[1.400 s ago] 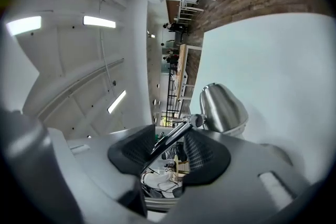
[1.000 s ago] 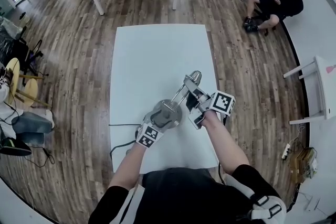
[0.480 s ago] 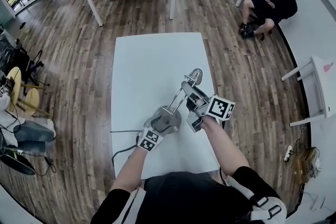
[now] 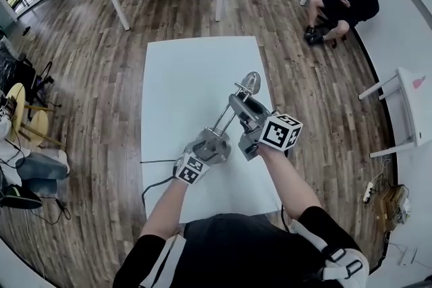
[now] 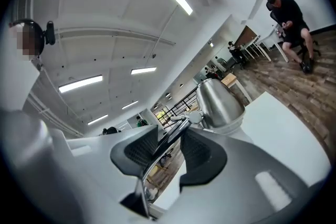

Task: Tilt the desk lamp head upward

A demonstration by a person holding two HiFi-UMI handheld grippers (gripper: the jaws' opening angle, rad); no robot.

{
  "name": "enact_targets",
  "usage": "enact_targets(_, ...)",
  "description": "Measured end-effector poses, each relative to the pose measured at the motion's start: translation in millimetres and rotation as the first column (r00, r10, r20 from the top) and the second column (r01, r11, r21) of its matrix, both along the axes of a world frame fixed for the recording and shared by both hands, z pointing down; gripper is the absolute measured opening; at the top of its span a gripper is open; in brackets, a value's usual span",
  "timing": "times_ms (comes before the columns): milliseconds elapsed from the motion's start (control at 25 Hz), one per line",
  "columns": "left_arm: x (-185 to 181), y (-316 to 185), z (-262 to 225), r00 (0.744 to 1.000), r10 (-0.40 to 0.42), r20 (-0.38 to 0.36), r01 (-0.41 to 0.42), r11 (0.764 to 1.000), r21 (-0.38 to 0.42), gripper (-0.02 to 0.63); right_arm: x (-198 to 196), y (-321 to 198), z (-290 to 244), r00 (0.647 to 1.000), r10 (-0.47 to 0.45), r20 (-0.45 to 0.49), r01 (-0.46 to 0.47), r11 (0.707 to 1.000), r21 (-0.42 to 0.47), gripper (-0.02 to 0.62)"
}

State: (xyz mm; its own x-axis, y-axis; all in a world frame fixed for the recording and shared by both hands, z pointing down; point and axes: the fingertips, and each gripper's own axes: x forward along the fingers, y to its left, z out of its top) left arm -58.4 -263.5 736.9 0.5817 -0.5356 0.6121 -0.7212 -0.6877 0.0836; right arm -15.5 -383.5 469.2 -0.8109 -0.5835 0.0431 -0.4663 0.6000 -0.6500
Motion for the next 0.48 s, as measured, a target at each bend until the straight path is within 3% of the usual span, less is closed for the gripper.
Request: enact_targets(480,-3,1,13,1.0,0.009,0.002,-0.009,1.0,-0.011,0.295,-13,15,-17,0.994,-0.007,-0.113,0.025,0.987,0.157,0.13)
